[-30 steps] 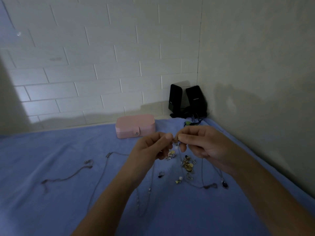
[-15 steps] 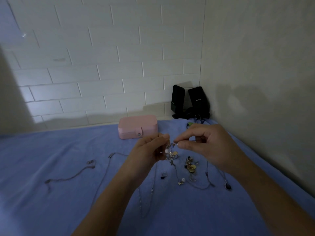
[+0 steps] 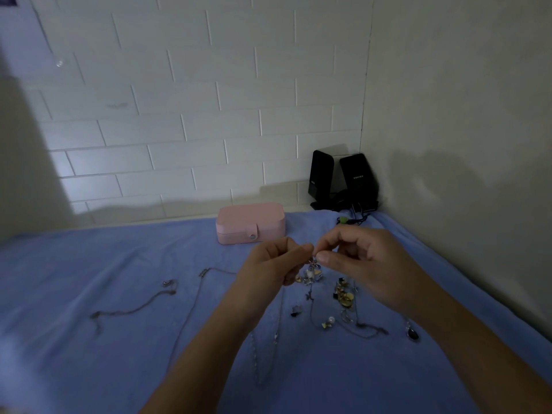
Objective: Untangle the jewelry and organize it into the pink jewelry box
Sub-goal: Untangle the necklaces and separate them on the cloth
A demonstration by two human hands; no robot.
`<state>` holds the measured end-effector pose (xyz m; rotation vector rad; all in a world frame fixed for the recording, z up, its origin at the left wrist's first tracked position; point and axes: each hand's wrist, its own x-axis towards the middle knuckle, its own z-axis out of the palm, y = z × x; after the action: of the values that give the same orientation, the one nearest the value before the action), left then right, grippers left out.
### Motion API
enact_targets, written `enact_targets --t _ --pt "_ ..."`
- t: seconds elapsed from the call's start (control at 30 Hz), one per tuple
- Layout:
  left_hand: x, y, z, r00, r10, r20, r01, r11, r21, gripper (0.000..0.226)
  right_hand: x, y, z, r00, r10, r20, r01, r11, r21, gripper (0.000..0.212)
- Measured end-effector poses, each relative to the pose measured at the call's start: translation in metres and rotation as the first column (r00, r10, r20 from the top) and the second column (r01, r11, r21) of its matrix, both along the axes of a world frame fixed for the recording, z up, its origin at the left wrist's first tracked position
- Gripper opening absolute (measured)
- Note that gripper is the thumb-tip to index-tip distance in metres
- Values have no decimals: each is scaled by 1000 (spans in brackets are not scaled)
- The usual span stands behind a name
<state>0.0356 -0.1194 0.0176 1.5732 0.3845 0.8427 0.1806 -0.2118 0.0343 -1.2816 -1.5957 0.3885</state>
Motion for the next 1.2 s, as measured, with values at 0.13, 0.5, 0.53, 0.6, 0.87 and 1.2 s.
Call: enact_targets --t 0.13,0.5,0.53,0.6,0.87,1.2 --pt "0 -1 1 997 70 -8 -70 997 30 39 0 1 -2 1000 12 -18 -12 999 -30 7" --pt "0 -5 2 984 175 43 -178 982 60 26 2 1 -3 955 -264 132 236 951 199 9" --pt "0 -4 3 986 165 29 -166 985 50 24 3 2 -4 939 -307 158 260 930 262 8" --pt "-1 -3 3 993 114 -11 -114 993 7 19 5 3 -3 906 -371 206 280 887 367 8" --pt "-1 -4 2 997 79 17 -77 993 -93 9 2 3 -3 917 -352 190 264 890 372 14" --pt "-3 -4 3 998 6 62 -4 999 -35 20 -7 -3 9 978 -142 -150 156 984 85 24"
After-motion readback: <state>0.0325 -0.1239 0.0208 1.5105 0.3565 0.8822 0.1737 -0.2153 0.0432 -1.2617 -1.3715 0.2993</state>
